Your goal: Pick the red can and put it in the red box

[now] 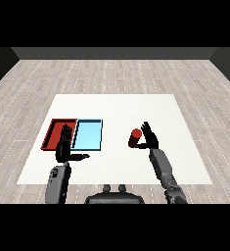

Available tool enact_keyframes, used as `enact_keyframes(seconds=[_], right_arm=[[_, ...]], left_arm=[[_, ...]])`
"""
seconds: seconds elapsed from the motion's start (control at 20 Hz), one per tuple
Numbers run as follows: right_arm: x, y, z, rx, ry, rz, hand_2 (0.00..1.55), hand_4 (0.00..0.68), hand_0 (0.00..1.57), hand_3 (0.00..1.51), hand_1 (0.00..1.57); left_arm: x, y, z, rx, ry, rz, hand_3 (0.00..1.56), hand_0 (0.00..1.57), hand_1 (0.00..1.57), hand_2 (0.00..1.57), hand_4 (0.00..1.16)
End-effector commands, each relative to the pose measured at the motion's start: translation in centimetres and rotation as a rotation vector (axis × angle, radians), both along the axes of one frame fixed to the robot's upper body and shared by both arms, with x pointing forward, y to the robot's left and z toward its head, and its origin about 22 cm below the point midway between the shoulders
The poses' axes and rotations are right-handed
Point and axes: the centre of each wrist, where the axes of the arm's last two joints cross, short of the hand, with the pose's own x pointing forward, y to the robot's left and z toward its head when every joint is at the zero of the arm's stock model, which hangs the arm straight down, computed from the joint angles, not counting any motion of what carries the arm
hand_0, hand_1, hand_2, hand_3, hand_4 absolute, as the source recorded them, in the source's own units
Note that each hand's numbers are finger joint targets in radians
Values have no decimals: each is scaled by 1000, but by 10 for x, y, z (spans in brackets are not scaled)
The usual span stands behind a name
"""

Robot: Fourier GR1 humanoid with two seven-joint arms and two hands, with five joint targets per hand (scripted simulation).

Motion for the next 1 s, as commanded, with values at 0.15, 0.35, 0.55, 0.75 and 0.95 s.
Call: enact_keyframes(seconds=[0.15,0.35,0.55,0.75,0.95], right_arm=[[0,20,-8,27,31,20,0,0,0,0,0],[0,6,-9,40,24,26,0,0,0,0,0],[19,25,6,24,24,47,0,0,0,0,0],[24,53,1,30,26,52,0,0,0,0,0],[21,33,2,49,33,53,0,0,0,0,0]], left_arm=[[-2,2,5,12,8,-2,0,0,0,0,0],[-2,9,4,3,-3,-17,0,0,0,0,0],[-8,10,6,5,-22,-11,0,0,0,0,0],[15,-1,13,18,-25,18,0,0,0,0,0],[-6,-6,31,0,-30,8,0,0,0,0,0]])
